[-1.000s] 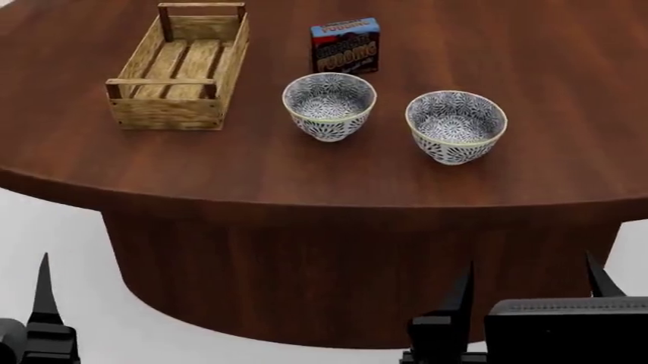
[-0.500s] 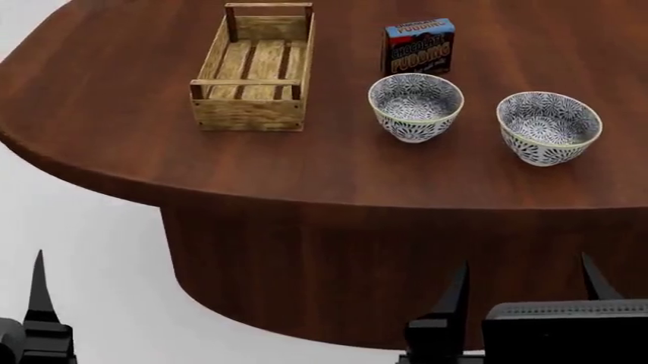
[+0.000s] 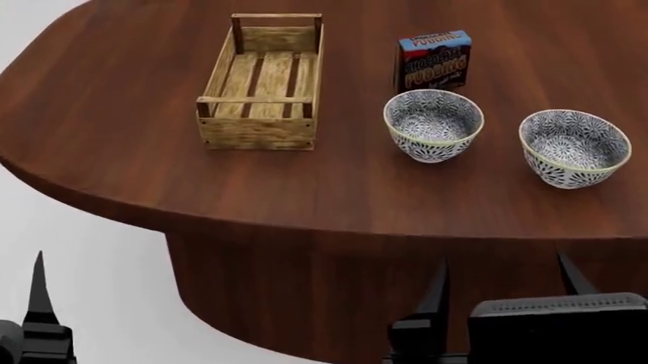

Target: Stack the left bowl on the right bowl and place them in the tray.

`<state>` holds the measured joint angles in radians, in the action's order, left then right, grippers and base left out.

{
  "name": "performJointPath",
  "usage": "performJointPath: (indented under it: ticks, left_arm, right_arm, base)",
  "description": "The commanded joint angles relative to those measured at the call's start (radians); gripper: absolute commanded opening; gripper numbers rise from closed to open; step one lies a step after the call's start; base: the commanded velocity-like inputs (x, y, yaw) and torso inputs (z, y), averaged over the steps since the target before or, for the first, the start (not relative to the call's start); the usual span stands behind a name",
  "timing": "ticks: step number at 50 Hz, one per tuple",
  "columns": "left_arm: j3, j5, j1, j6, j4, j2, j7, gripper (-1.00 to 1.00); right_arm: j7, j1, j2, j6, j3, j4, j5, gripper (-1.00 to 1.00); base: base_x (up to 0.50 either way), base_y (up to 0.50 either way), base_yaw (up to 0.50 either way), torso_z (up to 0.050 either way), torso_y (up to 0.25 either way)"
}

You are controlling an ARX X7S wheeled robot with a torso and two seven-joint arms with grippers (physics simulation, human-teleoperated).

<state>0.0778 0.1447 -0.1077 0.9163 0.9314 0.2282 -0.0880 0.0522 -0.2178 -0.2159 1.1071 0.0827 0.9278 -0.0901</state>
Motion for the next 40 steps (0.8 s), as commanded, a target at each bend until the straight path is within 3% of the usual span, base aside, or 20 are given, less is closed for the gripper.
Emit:
performJointPath:
  ticks: [1, 40]
  left_arm:
    - [-0.005, -0.012, 0.002, 0.011, 0.017, -0.001, 0.004, 1.00]
    - [0.019, -0.015, -0.003, 0.018, 0.014, 0.007, -0.013, 1.00]
  right_arm:
    - [-0.002, -0.017, 0.000, 0.021, 0.007, 0.000, 0.006, 1.00]
    - [0.009, -0.008, -0.008, 0.034, 0.008, 0.009, 0.017, 1.00]
  base:
    - [0.50, 0.00, 0.00, 0.000, 0.000]
    - [0.50, 0.00, 0.00, 0.000, 0.001]
